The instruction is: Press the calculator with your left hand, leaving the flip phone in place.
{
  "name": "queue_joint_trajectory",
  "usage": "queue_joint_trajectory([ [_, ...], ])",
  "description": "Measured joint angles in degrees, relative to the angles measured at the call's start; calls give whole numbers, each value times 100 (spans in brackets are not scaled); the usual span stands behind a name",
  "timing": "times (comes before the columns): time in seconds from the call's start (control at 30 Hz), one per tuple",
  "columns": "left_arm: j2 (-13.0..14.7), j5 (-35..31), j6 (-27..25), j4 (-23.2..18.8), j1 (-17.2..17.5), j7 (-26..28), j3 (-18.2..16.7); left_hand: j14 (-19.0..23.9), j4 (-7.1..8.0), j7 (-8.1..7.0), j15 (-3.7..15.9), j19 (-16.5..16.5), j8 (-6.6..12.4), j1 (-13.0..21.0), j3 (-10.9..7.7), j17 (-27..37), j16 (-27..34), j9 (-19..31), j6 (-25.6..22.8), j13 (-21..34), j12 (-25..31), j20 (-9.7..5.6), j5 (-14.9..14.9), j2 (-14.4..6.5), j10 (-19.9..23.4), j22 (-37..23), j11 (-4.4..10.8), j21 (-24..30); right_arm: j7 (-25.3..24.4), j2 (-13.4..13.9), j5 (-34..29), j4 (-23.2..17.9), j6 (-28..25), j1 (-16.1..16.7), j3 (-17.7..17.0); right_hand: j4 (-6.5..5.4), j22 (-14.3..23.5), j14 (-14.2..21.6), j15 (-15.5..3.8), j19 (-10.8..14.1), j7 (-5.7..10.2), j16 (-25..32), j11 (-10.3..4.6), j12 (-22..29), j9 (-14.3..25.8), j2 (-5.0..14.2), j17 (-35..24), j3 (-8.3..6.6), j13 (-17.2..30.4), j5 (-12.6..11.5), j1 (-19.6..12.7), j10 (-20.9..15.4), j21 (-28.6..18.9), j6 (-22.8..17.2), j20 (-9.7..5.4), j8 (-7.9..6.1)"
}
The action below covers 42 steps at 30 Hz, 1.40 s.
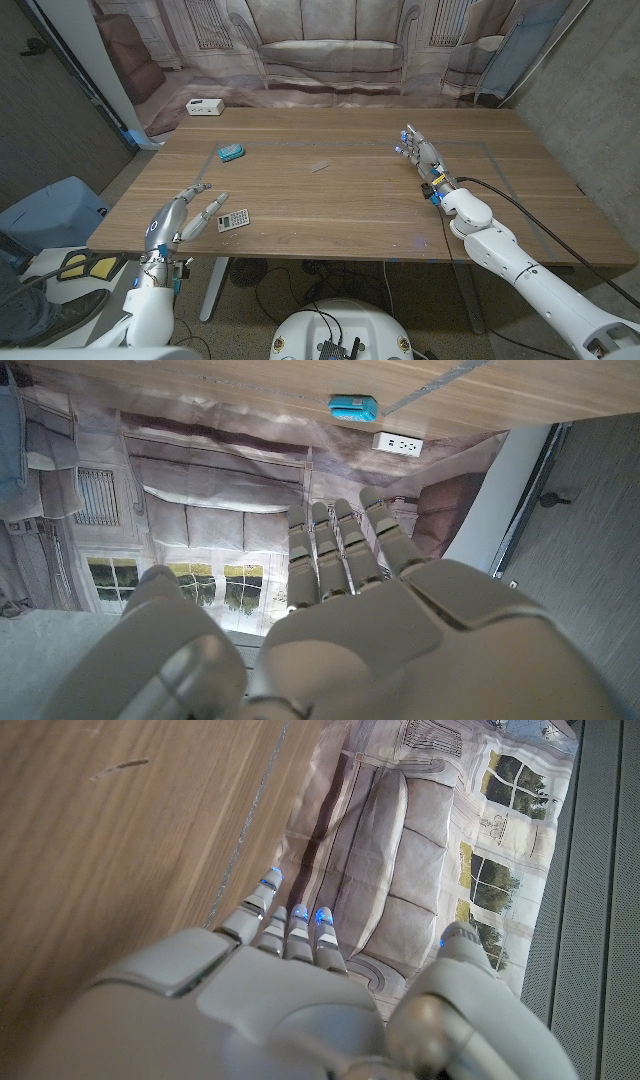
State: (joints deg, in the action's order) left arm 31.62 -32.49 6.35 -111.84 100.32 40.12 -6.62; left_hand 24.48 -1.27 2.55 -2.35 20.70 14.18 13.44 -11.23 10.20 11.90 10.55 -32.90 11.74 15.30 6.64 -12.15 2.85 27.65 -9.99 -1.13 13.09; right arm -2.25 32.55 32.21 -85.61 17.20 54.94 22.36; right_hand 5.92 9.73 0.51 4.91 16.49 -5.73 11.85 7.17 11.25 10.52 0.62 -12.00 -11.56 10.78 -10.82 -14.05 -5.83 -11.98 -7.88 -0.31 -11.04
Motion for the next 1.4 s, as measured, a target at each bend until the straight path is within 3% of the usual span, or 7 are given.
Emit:
queue_joint_trajectory([
  [0.2, 144, -252, -511, -222, 78, 18, 85, 0, 0, -45, 0, 0, 112, 0, 0, 9, -46, -17, -542, 0, -30, 0, 0, 0, 0, 0, 0, -44, -6, -7, 1, 4, -1, -7, 0, 0, 0, 0, 0, 0, 0, 0, 0, 0, 0, 0, 0, 0, 0, 0, 0, 0, 0, 0, 0, 0],
  [0.5, 442, -612, -1367, -581, 143, -183, 275, -89, 0, 187, -18, -54, 241, -2, 0, 9, -89, -17, -1353, 0, -101, -52, 0, -1, -23, 0, 23, -137, 5, -29, 5, 46, -10, -47, 10, 0, 0, 0, 0, 0, 0, 0, 0, 0, 0, 0, 0, 0, 0, 0, 0, 0, 0, 0, 0, 0],
  [0.83, 832, -991, -2251, -881, 115, -470, 521, -140, -8, 226, 11, -96, 246, -31, 41, 8, -89, -17, -1511, 0, -116, -131, 0, -31, -23, 0, 22, -154, -4, -45, 10, 68, -35, -53, 15, 0, 0, -1, -1, 0, 0, 0, 0, 0, 0, 23, 0, 0, 0, 0, 23, 0, 0, 0, 0, 0],
  [1.27, 1259, -1205, -2950, -1094, 19, -732, 768, -149, 16, 336, 21, -68, 246, -55, 64, 8, -89, -43, -1750, 0, -115, -158, 0, -54, 60, 0, 105, -154, -65, -69, 14, 74, -38, -31, 16, 23, 0, -1, -1, 0, 0, 0, 0, 0, 0, 23, 0, 23, 0, 0, 23, 0, 32, 0, 0, 0],
  [1.4, 1259, -1234, -3118, -1094, 19, -827, 768, -189, 10, 348, 62, -102, 246, -69, 105, 8, -111, -43, -1859, 0, -115, -191, 0, -68, 60, 0, 105, -154, -65, -75, 14, 74, -38, -23, 16, 23, 0, -1, -1, 0, 0, 0, 0, 0, 0, 23, 0, 23, 0, 0, 23, 0, 32, 0, 0, 0],
])
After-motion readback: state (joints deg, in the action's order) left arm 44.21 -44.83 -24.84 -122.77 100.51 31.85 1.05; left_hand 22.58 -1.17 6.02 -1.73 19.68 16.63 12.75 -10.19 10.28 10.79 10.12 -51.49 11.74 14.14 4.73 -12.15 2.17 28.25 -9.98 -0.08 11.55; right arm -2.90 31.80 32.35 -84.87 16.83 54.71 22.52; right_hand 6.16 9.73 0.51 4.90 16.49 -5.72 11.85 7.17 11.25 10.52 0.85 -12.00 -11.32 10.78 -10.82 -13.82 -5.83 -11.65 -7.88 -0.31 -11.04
